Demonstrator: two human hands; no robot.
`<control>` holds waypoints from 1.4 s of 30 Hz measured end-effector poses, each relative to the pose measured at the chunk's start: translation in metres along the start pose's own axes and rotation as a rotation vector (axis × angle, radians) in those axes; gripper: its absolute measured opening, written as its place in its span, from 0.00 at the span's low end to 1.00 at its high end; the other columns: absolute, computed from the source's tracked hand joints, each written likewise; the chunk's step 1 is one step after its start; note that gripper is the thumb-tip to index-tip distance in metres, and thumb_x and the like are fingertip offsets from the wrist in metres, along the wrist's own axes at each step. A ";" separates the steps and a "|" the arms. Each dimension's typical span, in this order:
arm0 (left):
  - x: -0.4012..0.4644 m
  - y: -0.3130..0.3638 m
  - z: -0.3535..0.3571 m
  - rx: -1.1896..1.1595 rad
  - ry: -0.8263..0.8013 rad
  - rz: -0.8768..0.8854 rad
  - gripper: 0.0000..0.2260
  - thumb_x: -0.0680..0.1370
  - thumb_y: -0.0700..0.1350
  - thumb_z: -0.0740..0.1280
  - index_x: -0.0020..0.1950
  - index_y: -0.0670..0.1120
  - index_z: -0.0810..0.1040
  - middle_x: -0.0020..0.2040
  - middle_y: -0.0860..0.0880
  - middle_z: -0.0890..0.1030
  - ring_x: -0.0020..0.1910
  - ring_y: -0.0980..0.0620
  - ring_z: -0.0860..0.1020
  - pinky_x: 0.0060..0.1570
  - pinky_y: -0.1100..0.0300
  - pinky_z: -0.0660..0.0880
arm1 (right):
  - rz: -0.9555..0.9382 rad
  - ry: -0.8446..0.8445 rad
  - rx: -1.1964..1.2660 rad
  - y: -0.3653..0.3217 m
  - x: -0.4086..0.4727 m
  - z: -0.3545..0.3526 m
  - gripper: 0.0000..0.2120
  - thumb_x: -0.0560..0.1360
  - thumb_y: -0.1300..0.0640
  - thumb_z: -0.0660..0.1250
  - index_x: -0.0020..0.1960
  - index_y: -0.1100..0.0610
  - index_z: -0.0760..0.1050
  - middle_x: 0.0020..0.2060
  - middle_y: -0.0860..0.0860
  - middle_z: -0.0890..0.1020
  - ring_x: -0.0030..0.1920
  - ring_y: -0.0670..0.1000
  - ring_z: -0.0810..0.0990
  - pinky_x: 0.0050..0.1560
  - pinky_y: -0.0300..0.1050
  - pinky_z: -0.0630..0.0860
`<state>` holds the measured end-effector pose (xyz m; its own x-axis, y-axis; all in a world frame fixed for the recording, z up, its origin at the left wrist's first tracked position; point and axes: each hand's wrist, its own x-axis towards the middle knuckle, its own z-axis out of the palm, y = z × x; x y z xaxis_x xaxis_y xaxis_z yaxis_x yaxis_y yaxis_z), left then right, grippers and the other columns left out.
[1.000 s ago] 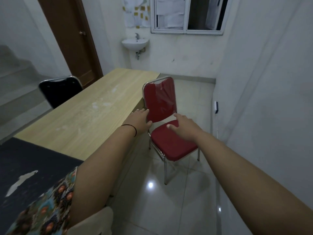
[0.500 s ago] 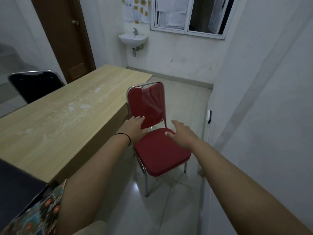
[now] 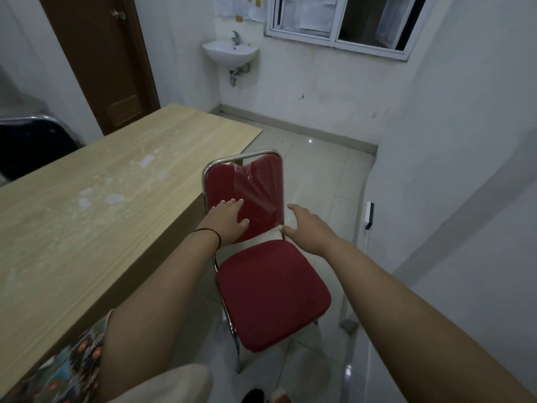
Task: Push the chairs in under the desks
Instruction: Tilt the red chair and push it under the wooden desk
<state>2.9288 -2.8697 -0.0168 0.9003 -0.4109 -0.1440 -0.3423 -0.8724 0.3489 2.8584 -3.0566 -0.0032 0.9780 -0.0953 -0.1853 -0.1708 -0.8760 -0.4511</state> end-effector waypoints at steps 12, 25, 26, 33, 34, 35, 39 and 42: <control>0.108 0.003 0.031 -0.061 -0.045 -0.100 0.27 0.80 0.49 0.58 0.76 0.44 0.54 0.76 0.44 0.57 0.75 0.44 0.54 0.72 0.49 0.51 | -0.048 -0.087 -0.010 0.066 0.112 -0.006 0.32 0.78 0.48 0.62 0.76 0.55 0.54 0.73 0.56 0.64 0.70 0.58 0.65 0.70 0.52 0.63; 0.197 0.038 0.061 -0.230 0.134 -0.470 0.26 0.80 0.48 0.59 0.76 0.44 0.55 0.76 0.42 0.56 0.75 0.44 0.53 0.72 0.49 0.51 | -0.373 -0.294 -0.109 0.115 0.260 -0.036 0.31 0.78 0.49 0.63 0.76 0.55 0.54 0.76 0.55 0.58 0.75 0.56 0.58 0.73 0.52 0.58; 0.199 0.039 0.064 -0.242 0.150 -0.495 0.26 0.80 0.48 0.59 0.76 0.44 0.55 0.76 0.42 0.56 0.75 0.44 0.53 0.73 0.49 0.51 | -0.400 -0.310 -0.115 0.116 0.266 -0.036 0.31 0.78 0.50 0.63 0.76 0.55 0.54 0.76 0.55 0.58 0.75 0.56 0.57 0.73 0.51 0.57; 0.215 0.036 0.066 -0.235 0.248 -0.560 0.27 0.79 0.47 0.59 0.76 0.45 0.55 0.76 0.44 0.54 0.75 0.45 0.53 0.73 0.50 0.50 | -0.510 -0.254 -0.122 0.106 0.316 -0.043 0.31 0.78 0.51 0.63 0.76 0.56 0.55 0.76 0.55 0.56 0.75 0.57 0.56 0.72 0.51 0.58; 0.220 0.032 0.063 -0.226 0.251 -0.536 0.27 0.79 0.46 0.59 0.76 0.45 0.55 0.77 0.44 0.54 0.75 0.46 0.52 0.73 0.51 0.50 | -0.500 -0.210 -0.112 0.103 0.322 -0.043 0.30 0.78 0.51 0.63 0.76 0.56 0.55 0.76 0.56 0.56 0.75 0.57 0.57 0.72 0.52 0.59; 0.226 0.026 0.060 -0.215 0.273 -0.509 0.27 0.79 0.46 0.59 0.76 0.46 0.55 0.77 0.44 0.53 0.75 0.46 0.52 0.73 0.51 0.49 | -0.491 -0.173 -0.108 0.099 0.327 -0.043 0.30 0.78 0.51 0.62 0.76 0.57 0.56 0.76 0.57 0.57 0.74 0.57 0.58 0.72 0.52 0.59; 0.233 0.007 0.052 -0.231 0.400 -0.511 0.26 0.79 0.45 0.59 0.76 0.46 0.55 0.77 0.44 0.53 0.75 0.45 0.52 0.74 0.50 0.50 | -0.550 -0.153 -0.169 0.083 0.341 -0.036 0.30 0.79 0.52 0.62 0.76 0.58 0.54 0.76 0.57 0.55 0.76 0.56 0.53 0.75 0.53 0.52; 0.239 -0.007 0.051 -0.245 0.432 -0.529 0.27 0.79 0.44 0.60 0.76 0.46 0.55 0.77 0.44 0.52 0.75 0.45 0.51 0.74 0.50 0.52 | -0.620 -0.134 -0.237 0.074 0.356 -0.032 0.31 0.79 0.51 0.61 0.76 0.57 0.53 0.76 0.56 0.54 0.76 0.56 0.50 0.76 0.52 0.49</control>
<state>3.1321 -2.9756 -0.1011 0.9719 0.2352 0.0102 0.1928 -0.8200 0.5390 3.1973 -3.1708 -0.0749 0.8612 0.5038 -0.0673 0.4624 -0.8315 -0.3080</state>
